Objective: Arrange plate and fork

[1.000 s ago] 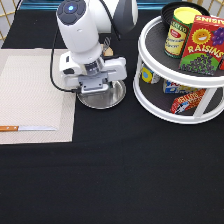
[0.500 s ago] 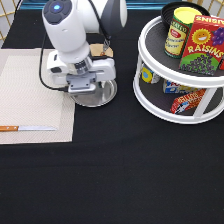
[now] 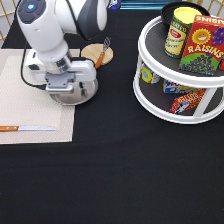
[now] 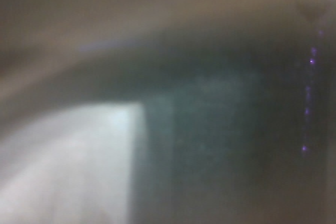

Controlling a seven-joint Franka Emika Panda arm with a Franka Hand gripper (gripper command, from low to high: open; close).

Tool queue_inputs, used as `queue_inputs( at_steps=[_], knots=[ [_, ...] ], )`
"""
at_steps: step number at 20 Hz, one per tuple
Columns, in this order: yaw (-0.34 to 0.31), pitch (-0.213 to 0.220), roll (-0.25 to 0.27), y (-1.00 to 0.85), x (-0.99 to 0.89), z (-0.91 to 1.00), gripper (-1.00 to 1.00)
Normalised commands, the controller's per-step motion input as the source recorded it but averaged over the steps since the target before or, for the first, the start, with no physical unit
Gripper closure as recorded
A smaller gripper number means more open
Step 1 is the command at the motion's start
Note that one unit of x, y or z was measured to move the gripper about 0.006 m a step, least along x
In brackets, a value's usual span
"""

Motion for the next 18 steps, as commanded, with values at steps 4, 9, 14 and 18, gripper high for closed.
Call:
queue_inputs(
  at_steps=[4,9,14,18],
  knots=[
    [0.000,0.067,0.000,-0.94,0.54,0.00,-1.00],
    [0.000,0.072,0.000,-0.94,0.52,0.01,-1.00],
    [-0.007,0.078,0.000,-0.93,0.46,0.01,-1.00],
    [-0.027,0.077,0.000,-0.92,0.27,0.04,-1.00]
  ],
)
